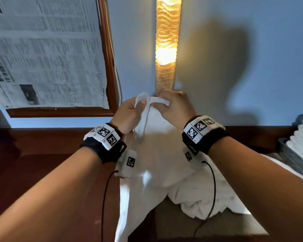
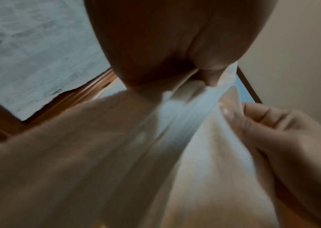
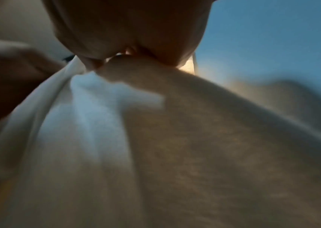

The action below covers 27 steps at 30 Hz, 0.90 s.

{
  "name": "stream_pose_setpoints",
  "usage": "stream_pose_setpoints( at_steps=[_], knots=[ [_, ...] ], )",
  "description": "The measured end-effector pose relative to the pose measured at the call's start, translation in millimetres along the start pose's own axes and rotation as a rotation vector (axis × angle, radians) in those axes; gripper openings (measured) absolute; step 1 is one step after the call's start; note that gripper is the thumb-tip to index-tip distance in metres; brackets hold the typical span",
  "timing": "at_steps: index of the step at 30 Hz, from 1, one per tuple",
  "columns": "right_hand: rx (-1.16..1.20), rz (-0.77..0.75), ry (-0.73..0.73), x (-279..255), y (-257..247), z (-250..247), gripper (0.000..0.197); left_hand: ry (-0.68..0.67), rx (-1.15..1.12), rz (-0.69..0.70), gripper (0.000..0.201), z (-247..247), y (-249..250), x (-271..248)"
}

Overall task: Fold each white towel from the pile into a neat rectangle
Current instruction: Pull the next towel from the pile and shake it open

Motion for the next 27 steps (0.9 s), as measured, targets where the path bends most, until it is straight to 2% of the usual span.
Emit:
stream_pose_setpoints(
  at_steps=[2,4,9,11,12,15,17,19,20,24,27],
  knots=[
    [0.006,-0.014,-0.057,-22.1,12.1,0.5,0.024,-0.032,0.068,0.031,0.049,10.3,8.2,5.5],
    [-0.049,0.032,-0.104,-47.6,39.7,3.8,0.023,-0.043,0.120,0.066,0.045,14.9,20.3,10.0],
    [-0.148,0.487,-0.020,-132.1,169.3,-47.0,0.018,0.001,0.058,0.058,0.041,-15.2,23.8,14.8],
    [-0.177,0.610,-0.018,-152.0,187.7,-64.5,0.015,-0.019,0.035,0.025,0.040,-21.7,18.3,10.5],
    [-0.176,0.623,0.002,-149.7,184.8,-67.5,0.013,-0.039,0.009,0.011,0.040,-20.3,17.0,5.5],
    [-0.063,0.496,0.101,-108.2,137.1,-60.5,0.012,-0.142,-0.062,-0.007,0.042,0.0,15.6,-7.1],
    [0.021,0.340,0.128,-72.7,80.7,-52.0,0.020,-0.160,-0.057,0.014,0.036,9.4,21.5,-15.7],
    [0.034,0.190,0.116,-44.7,21.7,-42.5,0.014,-0.159,-0.102,0.045,0.028,13.5,27.8,-24.9],
    [0.037,0.137,0.105,-35.6,-4.6,-38.2,0.013,-0.174,-0.132,0.064,0.033,15.6,30.8,-29.9],
    [-0.079,0.081,0.067,-23.3,-71.2,-26.2,0.036,-0.245,-0.161,0.044,0.022,7.9,32.2,-55.1],
    [-0.211,0.064,0.063,-37.1,-105.3,-22.9,0.028,-0.254,-0.129,0.101,0.026,-21.4,41.9,-73.2]
  ],
)
Point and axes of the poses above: each hand's wrist, its own x-axis towards the middle knuckle, its own z-axis out of the palm, y = z × x, the point moved 10 cm from there along x, towards the middle knuckle, and after that the axes turned 3 degrees about -z, right-handed, at the moved point
